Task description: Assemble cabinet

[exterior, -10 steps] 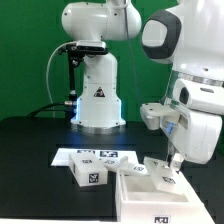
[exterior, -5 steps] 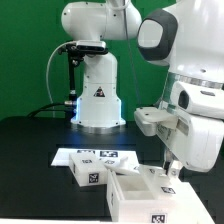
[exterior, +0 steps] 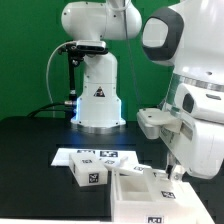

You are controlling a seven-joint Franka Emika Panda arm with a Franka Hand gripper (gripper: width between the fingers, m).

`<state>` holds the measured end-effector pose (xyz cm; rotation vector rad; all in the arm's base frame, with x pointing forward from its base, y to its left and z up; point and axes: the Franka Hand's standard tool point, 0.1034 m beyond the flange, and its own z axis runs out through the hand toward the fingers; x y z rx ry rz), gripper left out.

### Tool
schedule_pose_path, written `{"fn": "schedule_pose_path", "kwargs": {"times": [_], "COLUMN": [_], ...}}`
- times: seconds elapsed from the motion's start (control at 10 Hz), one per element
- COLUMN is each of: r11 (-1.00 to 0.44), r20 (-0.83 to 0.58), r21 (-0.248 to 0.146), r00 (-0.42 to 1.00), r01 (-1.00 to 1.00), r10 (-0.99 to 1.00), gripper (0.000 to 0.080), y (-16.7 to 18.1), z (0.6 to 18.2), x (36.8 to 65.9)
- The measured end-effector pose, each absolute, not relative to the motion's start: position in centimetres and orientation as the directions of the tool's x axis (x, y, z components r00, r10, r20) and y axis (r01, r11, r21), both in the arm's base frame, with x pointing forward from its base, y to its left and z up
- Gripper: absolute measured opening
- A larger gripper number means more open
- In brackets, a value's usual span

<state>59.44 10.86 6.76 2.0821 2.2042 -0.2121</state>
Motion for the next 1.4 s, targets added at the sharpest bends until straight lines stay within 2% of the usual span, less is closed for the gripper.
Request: {"fn": "schedule_pose_path", "kwargs": {"times": [0.3,0.4,0.5,0.6,0.7,0.8,0.9,1.0,1.1,1.2,1.4], "r11": [0.036,0.037,0.036,0.036,0.036,0.03,0.038,0.04,0.039,0.039,0.039], "r20": [-0.171,-0.172,-0.172,-0.172,-0.181,-0.194,-0.199,-0.197,-0.197,-0.197,-0.197], "r21": [-0.033,-0.033,-0.033,-0.033,-0.048,-0.06,-0.042,-0.034,-0.038,-0.039,-0.039], "r00": [-0.041,-0.042,-0.041,-0.041,-0.044,-0.041,-0.046,-0.046,-0.046,-0.046,-0.046], "r01": [0.999,0.999,0.999,0.999,0.998,0.998,0.998,0.999,0.998,0.998,0.998], "r10": [0.984,0.984,0.984,0.984,0.983,0.98,0.979,0.979,0.979,0.979,0.979], "gripper": [0.0062,0.0168,0.0168,0.0361,0.0361,0.0593,0.0593,0.073,0.0778,0.0795,0.0795], "y": [10.9,10.8,10.8,10.8,10.6,10.4,10.2,10.0,10.0,10.0,10.0], "z": [6.8,6.7,6.7,6.7,7.1,8.6,9.7,9.9,9.6,9.5,9.5], "x": [59.4,59.4,59.4,59.4,59.4,59.5,59.5,59.1,59.1,59.1,59.1]}}
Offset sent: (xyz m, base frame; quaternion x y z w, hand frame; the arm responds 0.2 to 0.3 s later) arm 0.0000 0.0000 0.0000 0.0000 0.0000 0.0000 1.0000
